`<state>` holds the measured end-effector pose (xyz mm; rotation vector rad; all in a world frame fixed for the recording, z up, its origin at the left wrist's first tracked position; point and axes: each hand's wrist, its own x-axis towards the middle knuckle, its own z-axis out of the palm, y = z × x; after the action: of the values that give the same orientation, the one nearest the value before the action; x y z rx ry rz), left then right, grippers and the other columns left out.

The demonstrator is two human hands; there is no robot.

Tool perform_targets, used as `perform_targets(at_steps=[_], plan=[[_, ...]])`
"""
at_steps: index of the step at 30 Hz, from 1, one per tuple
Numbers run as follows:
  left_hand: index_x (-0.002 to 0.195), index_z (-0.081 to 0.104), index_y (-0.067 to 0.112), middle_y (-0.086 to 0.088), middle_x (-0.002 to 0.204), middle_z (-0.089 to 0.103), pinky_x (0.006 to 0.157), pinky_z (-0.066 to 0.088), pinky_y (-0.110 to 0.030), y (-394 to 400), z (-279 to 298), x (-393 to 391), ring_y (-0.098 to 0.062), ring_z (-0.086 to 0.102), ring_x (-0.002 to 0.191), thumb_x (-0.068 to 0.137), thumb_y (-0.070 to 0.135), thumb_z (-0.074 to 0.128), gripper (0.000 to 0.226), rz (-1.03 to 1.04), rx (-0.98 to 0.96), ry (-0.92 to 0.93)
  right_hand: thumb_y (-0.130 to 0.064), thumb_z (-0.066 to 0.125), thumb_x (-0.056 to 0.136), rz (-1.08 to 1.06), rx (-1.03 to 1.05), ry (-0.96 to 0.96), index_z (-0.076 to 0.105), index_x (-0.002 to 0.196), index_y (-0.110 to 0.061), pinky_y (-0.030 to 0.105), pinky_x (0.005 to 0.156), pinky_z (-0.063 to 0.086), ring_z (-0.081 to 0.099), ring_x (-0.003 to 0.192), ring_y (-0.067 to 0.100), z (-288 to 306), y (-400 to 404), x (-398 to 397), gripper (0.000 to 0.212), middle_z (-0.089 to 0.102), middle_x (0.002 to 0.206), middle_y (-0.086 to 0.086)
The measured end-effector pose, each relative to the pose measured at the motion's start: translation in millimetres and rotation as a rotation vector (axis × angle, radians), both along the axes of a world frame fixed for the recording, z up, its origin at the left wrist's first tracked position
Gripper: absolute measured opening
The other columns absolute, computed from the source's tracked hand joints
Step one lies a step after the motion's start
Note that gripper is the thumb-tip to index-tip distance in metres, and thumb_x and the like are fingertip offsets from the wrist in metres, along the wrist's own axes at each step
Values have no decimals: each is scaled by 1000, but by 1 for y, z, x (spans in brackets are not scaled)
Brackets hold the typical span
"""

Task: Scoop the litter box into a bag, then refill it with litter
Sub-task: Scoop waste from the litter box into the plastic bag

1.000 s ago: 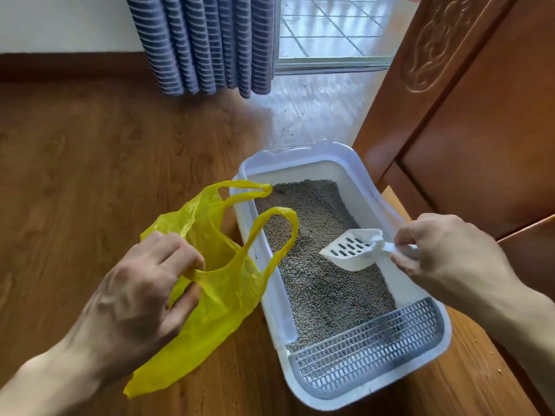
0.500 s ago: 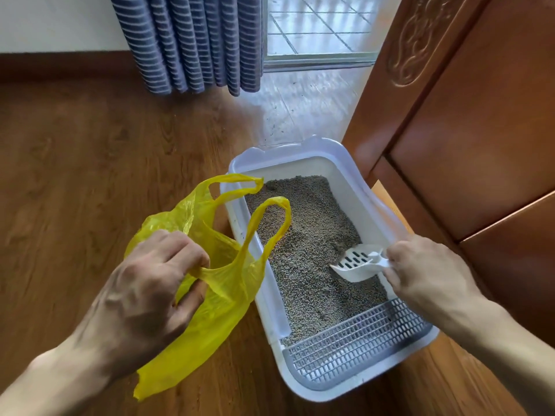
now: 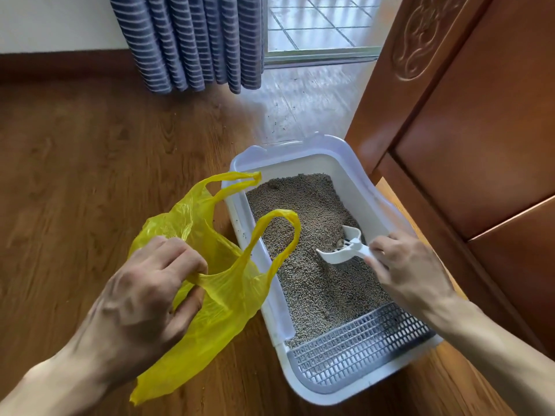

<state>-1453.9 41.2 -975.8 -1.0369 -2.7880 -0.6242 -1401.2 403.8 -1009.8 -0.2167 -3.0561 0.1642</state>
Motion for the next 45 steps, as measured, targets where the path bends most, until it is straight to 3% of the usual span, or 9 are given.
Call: perform_targets(at_steps=[9,16,20,28,37,45], plan=[[93,64,18,8,93,57,83,46,-36,-6,-4,-4,-21,57,90,86,35,52,22,32,21,-16,-25,69,86,-7,-107,46,69,87,-13,33,55,54,58,59,16,-7,-3,-4,12,62,79,2],[92,64,17,8,92,56,83,45,-34,-9,-10,-9,-21,55,88,85,34,53,21,45,46,-14,-25,73,82,3,-137,76,71,85,-21,29,56,49,60,59,17,8,-2,4,6,63,79,-3],[92,64,16,8,92,56,82,44,-34,-9,-14,-11,-19,54,87,85,33,53,21,56,51,-13,-29,72,81,11,-193,85,71,87,-25,38,56,54,62,61,13,17,-1,17,7,64,80,-8],[92,64,16,9,92,56,83,44,-32,-6,-13,-10,-18,53,86,85,34,53,22,41,48,-8,-24,69,84,67,-282,145,71,101,-14,20,65,56,64,68,7,14,-9,14,20,65,89,-4],[91,64,17,10,91,54,85,44,-31,-1,-9,-7,-18,53,86,85,34,53,21,41,56,-4,-21,68,86,87,-328,228,69,107,-11,30,67,60,65,75,12,14,-9,17,23,65,96,1],[92,63,20,12,92,53,84,45,-32,-1,-6,-4,-18,54,89,85,36,53,21,38,36,-8,-20,69,85,48,-324,223,69,107,-9,26,67,59,66,74,12,13,-6,17,25,67,96,2]])
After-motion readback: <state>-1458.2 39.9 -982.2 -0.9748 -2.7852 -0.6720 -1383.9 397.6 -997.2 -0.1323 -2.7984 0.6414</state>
